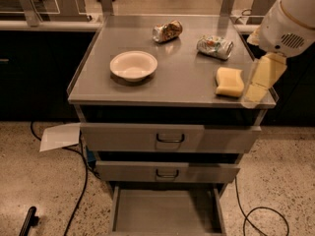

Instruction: Place sponge into bottom drawer

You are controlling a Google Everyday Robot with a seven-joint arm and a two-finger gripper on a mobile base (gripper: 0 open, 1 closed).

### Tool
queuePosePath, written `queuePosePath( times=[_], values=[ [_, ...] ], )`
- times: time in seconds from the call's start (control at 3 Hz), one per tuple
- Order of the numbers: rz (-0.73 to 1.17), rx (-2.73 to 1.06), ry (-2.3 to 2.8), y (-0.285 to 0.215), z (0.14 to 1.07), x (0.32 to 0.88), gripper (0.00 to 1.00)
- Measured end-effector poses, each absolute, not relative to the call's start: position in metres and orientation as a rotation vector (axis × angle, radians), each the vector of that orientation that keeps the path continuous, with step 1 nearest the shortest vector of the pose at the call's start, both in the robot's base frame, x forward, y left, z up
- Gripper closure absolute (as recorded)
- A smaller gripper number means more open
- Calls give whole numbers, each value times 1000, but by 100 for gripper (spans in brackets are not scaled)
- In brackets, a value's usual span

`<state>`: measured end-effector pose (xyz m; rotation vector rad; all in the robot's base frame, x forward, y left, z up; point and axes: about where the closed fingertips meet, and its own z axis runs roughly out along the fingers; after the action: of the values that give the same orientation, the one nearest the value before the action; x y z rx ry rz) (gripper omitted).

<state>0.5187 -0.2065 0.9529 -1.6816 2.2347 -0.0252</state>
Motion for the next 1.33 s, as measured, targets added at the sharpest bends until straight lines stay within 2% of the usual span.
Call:
queuePosePath(
  times=[0.67, 1.33],
  values=[
    [-11, -1625, 2317, -221, 928, 533, 0],
    [93, -1658, 2130, -218, 924, 533, 0]
  ],
)
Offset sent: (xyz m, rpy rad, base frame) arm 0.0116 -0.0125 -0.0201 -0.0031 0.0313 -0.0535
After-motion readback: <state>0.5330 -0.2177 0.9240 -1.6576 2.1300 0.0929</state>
